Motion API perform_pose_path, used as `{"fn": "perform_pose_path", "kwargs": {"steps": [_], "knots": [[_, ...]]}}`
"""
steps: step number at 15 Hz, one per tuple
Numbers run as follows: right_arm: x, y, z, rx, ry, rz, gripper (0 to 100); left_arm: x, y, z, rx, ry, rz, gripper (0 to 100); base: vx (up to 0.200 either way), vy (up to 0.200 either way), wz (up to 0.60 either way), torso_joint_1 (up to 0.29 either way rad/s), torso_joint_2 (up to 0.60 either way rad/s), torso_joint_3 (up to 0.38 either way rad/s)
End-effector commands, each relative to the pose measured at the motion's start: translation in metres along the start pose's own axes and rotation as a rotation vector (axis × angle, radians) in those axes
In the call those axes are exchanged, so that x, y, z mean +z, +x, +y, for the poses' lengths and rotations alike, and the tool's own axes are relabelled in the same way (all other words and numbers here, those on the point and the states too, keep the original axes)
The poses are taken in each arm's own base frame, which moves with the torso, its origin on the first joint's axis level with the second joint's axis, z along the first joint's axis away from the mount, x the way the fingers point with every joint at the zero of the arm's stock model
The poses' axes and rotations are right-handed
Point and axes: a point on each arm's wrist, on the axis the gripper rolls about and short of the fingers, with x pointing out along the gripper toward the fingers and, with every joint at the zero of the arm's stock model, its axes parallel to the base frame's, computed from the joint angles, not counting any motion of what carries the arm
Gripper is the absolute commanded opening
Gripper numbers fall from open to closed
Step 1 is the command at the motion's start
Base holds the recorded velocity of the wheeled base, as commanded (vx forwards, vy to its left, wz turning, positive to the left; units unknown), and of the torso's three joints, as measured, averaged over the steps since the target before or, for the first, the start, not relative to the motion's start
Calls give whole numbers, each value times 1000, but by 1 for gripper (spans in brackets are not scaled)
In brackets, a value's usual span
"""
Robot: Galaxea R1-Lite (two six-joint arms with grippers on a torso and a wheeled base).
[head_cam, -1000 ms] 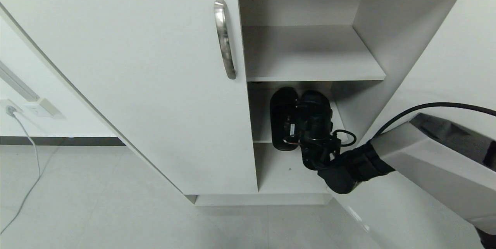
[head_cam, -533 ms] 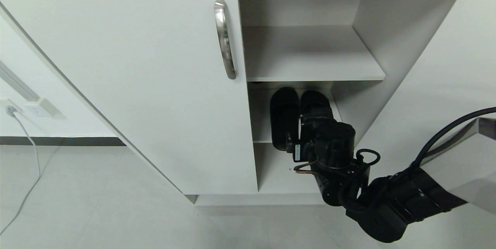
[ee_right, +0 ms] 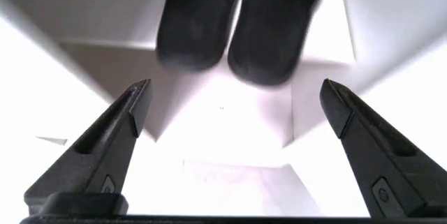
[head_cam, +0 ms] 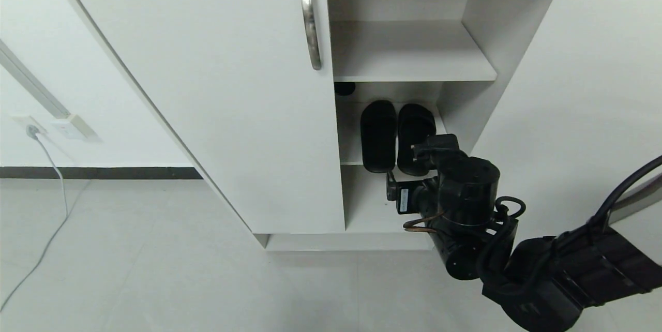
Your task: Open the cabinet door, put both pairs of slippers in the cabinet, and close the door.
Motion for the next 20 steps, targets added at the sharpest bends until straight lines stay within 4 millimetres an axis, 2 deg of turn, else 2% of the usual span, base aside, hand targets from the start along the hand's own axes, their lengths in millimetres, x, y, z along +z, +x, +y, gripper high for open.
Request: {"fn": "perform_pose_path", "kwargs": {"steps": [1,10,20], "knots": [[5,-3,-3,-1,8,-9,100,0,0,0,0,0,0,0,0,0,0,0,0,0],[4,-6,-6,-1,2,-3,100,0,0,0,-1,5,1,0,0,0,0,0,0,12],[-4,-8,-8,4,-17,20,100,0,0,0,-1,5,1,0,0,0,0,2,2,196]]}}
